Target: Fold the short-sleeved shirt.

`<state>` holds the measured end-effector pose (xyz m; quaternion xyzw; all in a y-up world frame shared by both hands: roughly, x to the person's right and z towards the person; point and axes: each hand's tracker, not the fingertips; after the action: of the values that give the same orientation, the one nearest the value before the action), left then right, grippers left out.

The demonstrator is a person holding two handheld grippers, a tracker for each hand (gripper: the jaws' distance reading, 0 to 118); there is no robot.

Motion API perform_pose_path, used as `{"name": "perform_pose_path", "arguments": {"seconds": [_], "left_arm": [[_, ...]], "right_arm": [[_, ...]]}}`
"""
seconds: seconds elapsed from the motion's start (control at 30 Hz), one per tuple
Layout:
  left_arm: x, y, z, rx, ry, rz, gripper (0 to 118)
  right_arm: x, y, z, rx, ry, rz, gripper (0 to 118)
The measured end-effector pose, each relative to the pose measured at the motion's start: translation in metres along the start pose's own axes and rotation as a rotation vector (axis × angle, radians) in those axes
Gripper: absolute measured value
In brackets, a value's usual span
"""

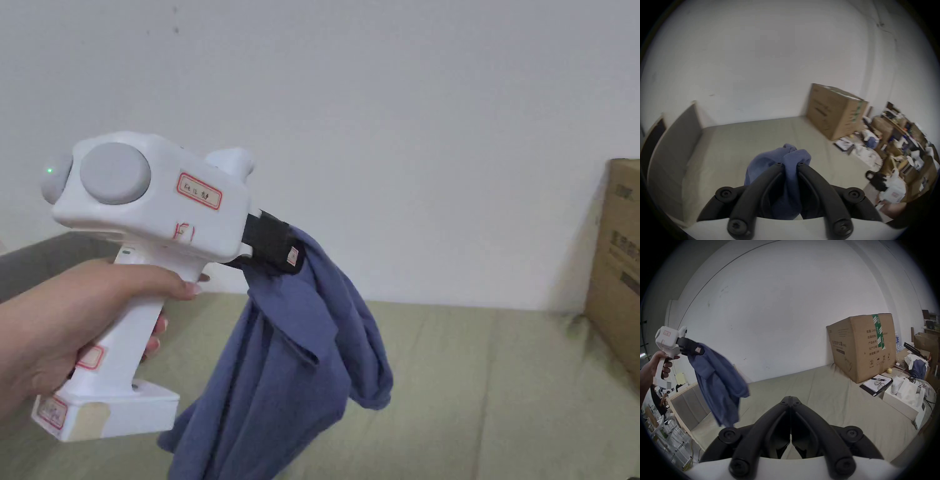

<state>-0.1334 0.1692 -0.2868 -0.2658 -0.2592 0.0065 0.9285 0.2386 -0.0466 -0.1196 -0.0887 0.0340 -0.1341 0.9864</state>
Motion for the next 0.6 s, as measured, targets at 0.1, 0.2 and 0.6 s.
{"name": "perform_pose_path", "arguments": {"seconds": [0.1, 0.2, 0.6], "left_arm": [[0.038, -0.011, -0.056, -0.073, -0.099, 0.063, 4], [0.066, -0.048, -0.129, -0.157, -0.136, 0.022, 4], [0.09, -0.271, -0.368, -0.648, -0.017, 0.137, 76]], "right_arm": [[0.018, 0.0, 0.007, 0.011, -0.036, -0.006, 0], [0.037, -0.002, 0.011, 0.006, -0.084, -0.011, 0], [0.083, -0.04, -0.005, -0.128, -0.192, -0.036, 0]]}}
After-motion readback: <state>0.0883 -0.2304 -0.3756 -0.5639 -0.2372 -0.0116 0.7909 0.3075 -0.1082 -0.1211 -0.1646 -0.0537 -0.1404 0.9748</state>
